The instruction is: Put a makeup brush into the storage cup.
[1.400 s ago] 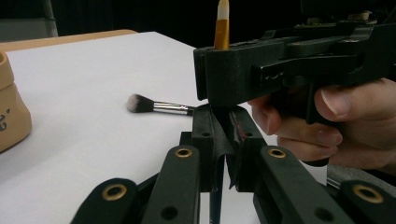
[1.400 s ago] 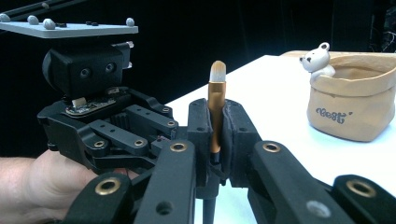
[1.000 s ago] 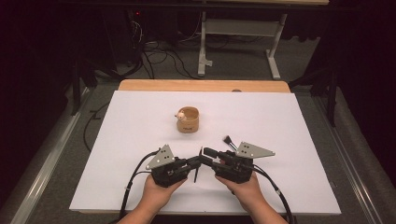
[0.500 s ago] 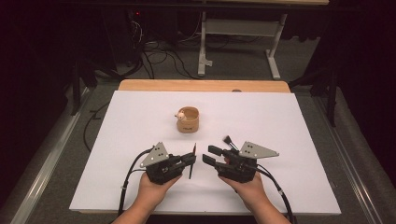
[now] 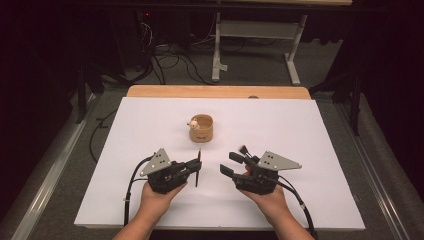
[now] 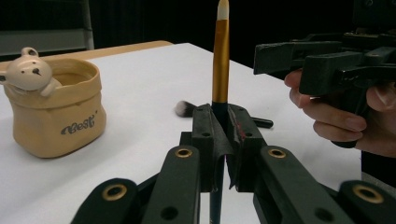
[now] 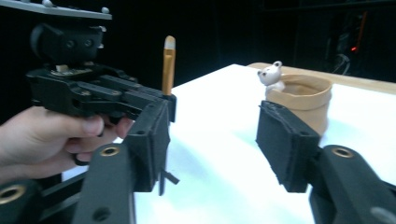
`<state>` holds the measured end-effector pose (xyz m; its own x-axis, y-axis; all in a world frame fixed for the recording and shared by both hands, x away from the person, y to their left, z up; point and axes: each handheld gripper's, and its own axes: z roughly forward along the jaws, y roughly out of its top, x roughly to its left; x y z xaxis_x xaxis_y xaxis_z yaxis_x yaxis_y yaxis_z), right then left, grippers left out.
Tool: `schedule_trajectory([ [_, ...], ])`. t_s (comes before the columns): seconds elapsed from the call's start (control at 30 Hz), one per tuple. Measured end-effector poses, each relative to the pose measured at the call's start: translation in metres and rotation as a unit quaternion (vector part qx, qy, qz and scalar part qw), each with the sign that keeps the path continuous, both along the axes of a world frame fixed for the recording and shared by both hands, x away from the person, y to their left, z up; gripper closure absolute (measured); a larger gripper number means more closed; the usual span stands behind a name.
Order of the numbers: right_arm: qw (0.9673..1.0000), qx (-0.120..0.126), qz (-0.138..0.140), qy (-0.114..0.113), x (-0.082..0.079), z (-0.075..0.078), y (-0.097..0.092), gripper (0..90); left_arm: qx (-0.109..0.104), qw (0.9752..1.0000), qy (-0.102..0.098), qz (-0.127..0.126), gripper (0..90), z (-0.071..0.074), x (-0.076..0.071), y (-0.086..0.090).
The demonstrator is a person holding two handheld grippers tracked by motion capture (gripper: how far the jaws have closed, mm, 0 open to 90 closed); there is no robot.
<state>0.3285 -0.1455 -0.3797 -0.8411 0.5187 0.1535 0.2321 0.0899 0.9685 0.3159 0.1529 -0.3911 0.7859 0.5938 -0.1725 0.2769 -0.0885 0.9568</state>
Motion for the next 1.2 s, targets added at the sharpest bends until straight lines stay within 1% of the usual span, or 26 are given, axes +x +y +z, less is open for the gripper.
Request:
schedule_trajectory([
  [0.23, 0.9996, -0.012, -0.021, -0.014, 0.002, 0.000, -0.005, 35.6, 0.002, 0.9999, -0.006, 0.009, 82.7, 0.003, 0.001, 0.008],
  [0.47, 0.9987, -0.020, -0.044, -0.016, 0.005, -0.001, -0.010, 25.0, 0.002, 0.9997, -0.009, 0.024, 82.7, 0.005, 0.003, 0.017],
  [0.5, 0.9986, -0.020, -0.048, -0.012, 0.005, -0.001, -0.011, 23.1, 0.001, 0.9996, -0.010, 0.025, 82.7, 0.005, 0.003, 0.018],
  [0.7, 0.9977, -0.027, -0.059, -0.016, 0.007, -0.001, -0.014, 17.7, 0.002, 0.9993, -0.012, 0.034, 82.7, 0.006, 0.005, 0.025],
  [0.73, 0.9975, -0.028, -0.061, -0.020, 0.007, -0.001, -0.015, 16.8, 0.003, 0.9993, -0.013, 0.035, 82.7, 0.006, 0.005, 0.026],
  [0.87, 0.9968, -0.033, -0.068, -0.025, 0.008, 0.000, -0.018, 15.6, 0.004, 0.9991, -0.013, 0.040, 82.7, 0.007, 0.006, 0.029],
  [0.9, 0.9964, -0.038, -0.071, -0.027, 0.008, 0.000, -0.019, 15.1, 0.004, 0.9990, -0.014, 0.041, 82.7, 0.007, 0.006, 0.030],
  [0.97, 0.9961, -0.039, -0.073, -0.030, 0.009, 0.000, -0.020, 13.8, 0.002, 0.9989, -0.015, 0.044, 82.6, 0.007, 0.006, 0.032],
  [1.0, 0.9958, -0.041, -0.077, -0.028, 0.008, 0.000, -0.021, 13.2, 0.002, 0.9989, -0.015, 0.045, 82.7, 0.008, 0.007, 0.033],
  [1.1, 0.9950, -0.044, -0.082, -0.035, 0.009, 0.001, -0.024, 10.4, 0.000, 0.9986, -0.015, 0.050, 82.7, 0.008, 0.007, 0.036],
  [1.2, 0.9945, -0.045, -0.088, -0.034, 0.010, 0.001, -0.025, 7.6, -0.001, 0.9984, -0.016, 0.055, 82.7, 0.008, 0.008, 0.039],
])
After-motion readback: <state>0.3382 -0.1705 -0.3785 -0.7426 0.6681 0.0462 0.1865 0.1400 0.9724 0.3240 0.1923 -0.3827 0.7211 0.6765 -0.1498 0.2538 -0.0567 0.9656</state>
